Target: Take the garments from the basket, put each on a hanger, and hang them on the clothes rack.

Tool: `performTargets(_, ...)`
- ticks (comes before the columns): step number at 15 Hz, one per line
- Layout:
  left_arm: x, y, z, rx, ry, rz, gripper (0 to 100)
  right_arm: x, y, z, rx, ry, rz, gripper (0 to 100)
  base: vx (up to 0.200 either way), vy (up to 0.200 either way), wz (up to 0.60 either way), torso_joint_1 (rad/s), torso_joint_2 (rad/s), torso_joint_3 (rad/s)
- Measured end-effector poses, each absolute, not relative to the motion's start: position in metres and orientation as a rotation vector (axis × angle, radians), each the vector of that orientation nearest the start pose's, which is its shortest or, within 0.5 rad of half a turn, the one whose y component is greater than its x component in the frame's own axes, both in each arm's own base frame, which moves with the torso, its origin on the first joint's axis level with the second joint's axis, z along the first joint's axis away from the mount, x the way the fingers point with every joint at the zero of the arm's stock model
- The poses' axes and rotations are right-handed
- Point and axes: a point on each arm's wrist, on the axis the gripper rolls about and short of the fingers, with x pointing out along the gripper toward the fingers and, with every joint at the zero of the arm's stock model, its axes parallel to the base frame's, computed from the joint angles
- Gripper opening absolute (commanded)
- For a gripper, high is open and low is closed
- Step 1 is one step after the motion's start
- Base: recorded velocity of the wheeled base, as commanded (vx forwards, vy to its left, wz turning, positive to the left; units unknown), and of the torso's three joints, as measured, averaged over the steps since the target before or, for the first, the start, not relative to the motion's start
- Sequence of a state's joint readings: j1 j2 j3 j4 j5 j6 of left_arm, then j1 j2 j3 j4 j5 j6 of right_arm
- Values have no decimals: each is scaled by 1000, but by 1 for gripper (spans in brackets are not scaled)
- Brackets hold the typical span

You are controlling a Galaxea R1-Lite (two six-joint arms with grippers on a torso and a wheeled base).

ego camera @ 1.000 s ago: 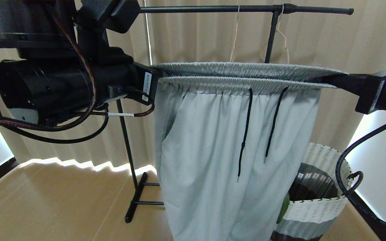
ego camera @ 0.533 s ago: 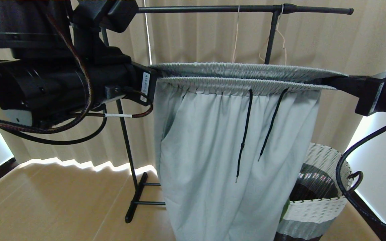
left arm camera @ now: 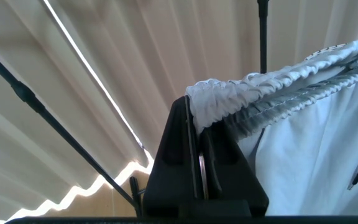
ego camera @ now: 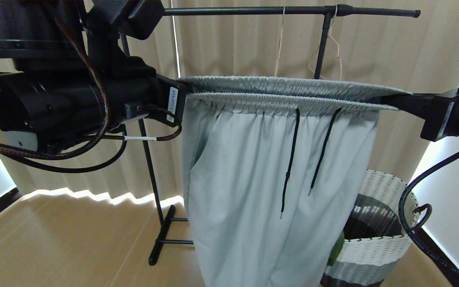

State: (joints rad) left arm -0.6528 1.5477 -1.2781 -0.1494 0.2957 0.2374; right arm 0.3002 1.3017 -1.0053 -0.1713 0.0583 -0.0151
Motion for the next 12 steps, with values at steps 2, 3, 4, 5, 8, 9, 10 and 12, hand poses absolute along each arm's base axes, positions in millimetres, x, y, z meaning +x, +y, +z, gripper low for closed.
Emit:
performTargets(2,228,-166,315,289,63,-368,0,201,64,297,-31,125,359,100,0,0,0,0,0,0)
performTargets(3,228,-166,315,288,62,-368,0,201,64,297,-31,128,358,100,0,0,0,0,0,0)
performTargets(4,227,-166,315,287,61,-367,0,201,63,296,-31,131,357,100,0,0,0,0,0,0)
performTargets(5,227,-166,315,288,61,-364,0,201,64,293,-32,138,358,100,0,0,0,0,0,0)
performTargets(8,228,-164,312,306,75,-320,0,196,66,282,-36,166,379,100,0,0,0,0,0,0)
performTargets(9,229,-163,311,324,81,-278,0,193,67,280,-33,155,397,100,0,0,0,0,0,0)
performTargets(10,229,-162,310,340,87,-252,0,189,69,280,-31,144,422,100,0,0,0,0,0,0)
performTargets(12,230,-161,307,366,99,-213,0,182,72,277,-25,127,504,100,0,0,0,0,0,0)
